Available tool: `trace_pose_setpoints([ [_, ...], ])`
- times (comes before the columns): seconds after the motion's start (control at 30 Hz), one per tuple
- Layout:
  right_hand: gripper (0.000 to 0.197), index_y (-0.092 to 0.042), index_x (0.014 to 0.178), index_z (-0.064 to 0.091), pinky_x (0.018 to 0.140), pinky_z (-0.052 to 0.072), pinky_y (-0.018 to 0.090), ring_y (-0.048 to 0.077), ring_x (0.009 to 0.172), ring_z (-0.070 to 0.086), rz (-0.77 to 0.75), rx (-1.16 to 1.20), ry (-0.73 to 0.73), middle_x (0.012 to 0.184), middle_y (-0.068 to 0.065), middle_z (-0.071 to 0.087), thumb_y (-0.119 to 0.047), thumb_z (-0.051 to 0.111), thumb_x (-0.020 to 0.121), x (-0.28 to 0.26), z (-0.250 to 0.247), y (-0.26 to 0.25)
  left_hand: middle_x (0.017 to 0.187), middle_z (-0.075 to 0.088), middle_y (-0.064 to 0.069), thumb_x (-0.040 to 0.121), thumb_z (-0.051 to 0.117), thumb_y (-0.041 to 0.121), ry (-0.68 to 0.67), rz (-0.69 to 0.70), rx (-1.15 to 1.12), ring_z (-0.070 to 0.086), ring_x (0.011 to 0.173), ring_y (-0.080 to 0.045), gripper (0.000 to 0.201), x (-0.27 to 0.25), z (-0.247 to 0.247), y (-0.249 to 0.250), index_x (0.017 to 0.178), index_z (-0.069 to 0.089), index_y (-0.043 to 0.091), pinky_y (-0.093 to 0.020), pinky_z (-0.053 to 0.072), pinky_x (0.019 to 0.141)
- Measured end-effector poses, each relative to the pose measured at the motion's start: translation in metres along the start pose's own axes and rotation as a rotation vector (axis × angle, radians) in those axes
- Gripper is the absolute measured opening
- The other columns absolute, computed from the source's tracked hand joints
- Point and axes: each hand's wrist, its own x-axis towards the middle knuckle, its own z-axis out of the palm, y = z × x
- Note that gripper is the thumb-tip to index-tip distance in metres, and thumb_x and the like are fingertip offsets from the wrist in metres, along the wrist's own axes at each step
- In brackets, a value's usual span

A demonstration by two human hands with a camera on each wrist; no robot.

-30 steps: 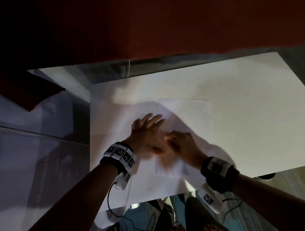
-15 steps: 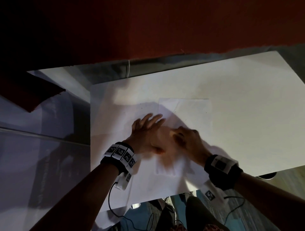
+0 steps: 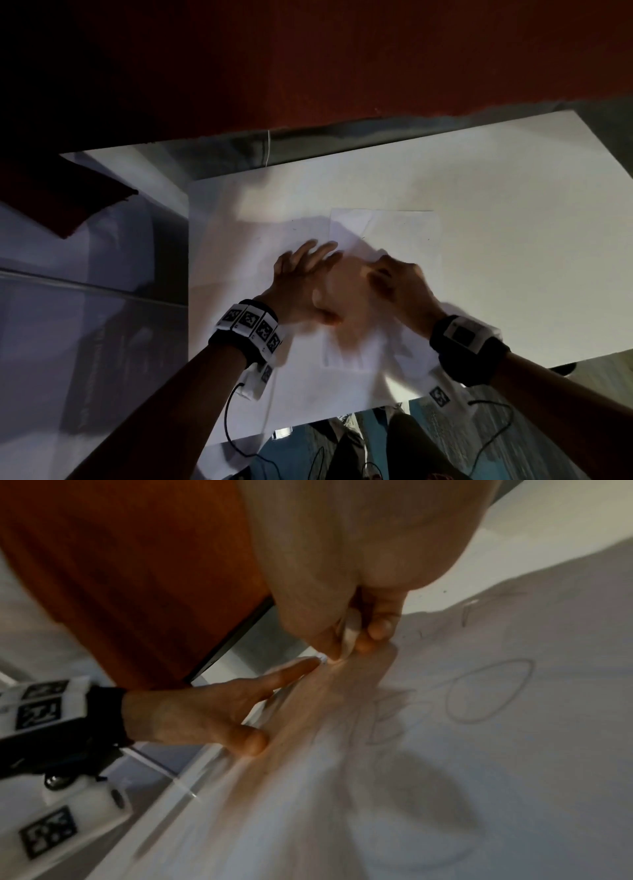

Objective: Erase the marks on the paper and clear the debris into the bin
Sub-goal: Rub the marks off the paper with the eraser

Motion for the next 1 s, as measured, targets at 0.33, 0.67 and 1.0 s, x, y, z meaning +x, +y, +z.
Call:
trace_pose_setpoints([
  [0.33,0.01,-0.018,0.09,0.054,0.061,0.048,0.036,0.018,0.063,0.06,-0.112,0.067,-0.177,0.075,-0.009,0.056,-0.025,0.057,0.097,-0.01,0.011,-0.021,0.166,-0.017,0.025,0.066,0.074,0.079,-0.027,-0.011,0.014,-0.024,0.153,-0.009,0.128,0.0,-0.001,0.002,0.162,0.001,0.04,-0.044,-0.006,0.122],
  [0.67,0.019,-0.031,0.082,0.048,0.057,0.046,0.033,0.015,0.058,0.055,-0.059,-0.001,-0.153,0.068,-0.012,0.052,-0.026,0.061,0.095,-0.002,0.002,-0.015,0.166,-0.017,0.026,0.065,0.073,0.081,-0.02,-0.005,0.003,-0.024,0.153,-0.009,0.127,0.0,0.0,0.0,0.162,0.002,0.041,-0.047,-0.004,0.124],
  [1.0,0.025,-0.031,0.077,0.041,0.057,0.043,0.032,0.013,0.055,0.048,0.03,0.038,-0.071,0.062,-0.01,0.048,-0.032,0.059,0.096,-0.002,-0.005,-0.003,0.166,-0.017,0.025,0.066,0.075,0.078,-0.028,0.002,-0.034,-0.026,0.152,-0.008,0.126,-0.003,-0.003,0.001,0.162,0.004,0.04,-0.046,-0.009,0.122],
])
